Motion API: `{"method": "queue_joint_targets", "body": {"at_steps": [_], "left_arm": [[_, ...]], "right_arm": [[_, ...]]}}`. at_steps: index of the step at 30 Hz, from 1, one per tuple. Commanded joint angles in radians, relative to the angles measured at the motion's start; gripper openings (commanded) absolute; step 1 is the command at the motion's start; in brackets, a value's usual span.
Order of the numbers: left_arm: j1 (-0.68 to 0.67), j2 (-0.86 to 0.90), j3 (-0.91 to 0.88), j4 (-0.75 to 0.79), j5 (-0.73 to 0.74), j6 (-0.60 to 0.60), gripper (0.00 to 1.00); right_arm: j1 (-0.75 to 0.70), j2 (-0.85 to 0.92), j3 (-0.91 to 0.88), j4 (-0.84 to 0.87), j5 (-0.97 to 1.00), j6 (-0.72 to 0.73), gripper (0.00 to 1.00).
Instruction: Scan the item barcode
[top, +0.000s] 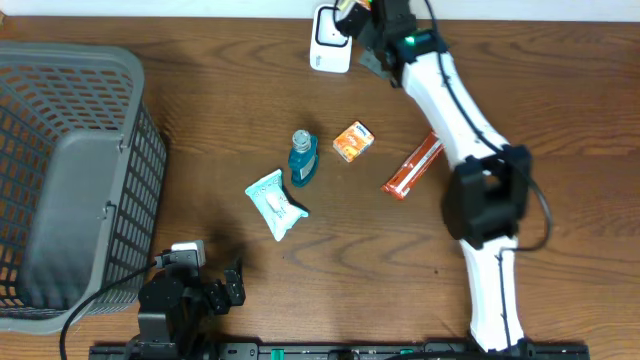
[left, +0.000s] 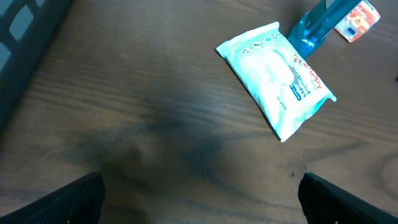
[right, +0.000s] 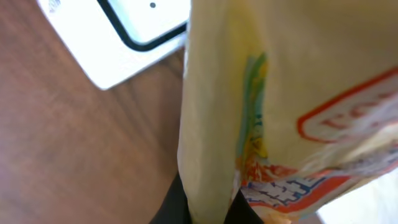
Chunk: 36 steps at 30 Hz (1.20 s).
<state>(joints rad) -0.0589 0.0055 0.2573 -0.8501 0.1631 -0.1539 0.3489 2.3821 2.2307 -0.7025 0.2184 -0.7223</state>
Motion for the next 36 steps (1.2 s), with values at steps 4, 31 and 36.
{"method": "queue_joint_targets", "body": {"at_steps": [4, 31, 36], "left_arm": [[0.003, -0.002, -0.007, -0.035, 0.012, -0.001, 0.99], [0.003, -0.002, -0.007, -0.035, 0.013, -0.001, 0.99], [0.003, -0.002, -0.007, -0.035, 0.012, -0.001, 0.99]], "right_arm": [[0.053, 0.196, 0.223, -0.012, 0.198, -0.15, 0.01], [0.105, 0.22, 0.159, 0.278, 0.549, -0.559, 0.01], [0.105, 0.217, 0.086, 0.358, 0.642, -0.609, 0.01]]}}
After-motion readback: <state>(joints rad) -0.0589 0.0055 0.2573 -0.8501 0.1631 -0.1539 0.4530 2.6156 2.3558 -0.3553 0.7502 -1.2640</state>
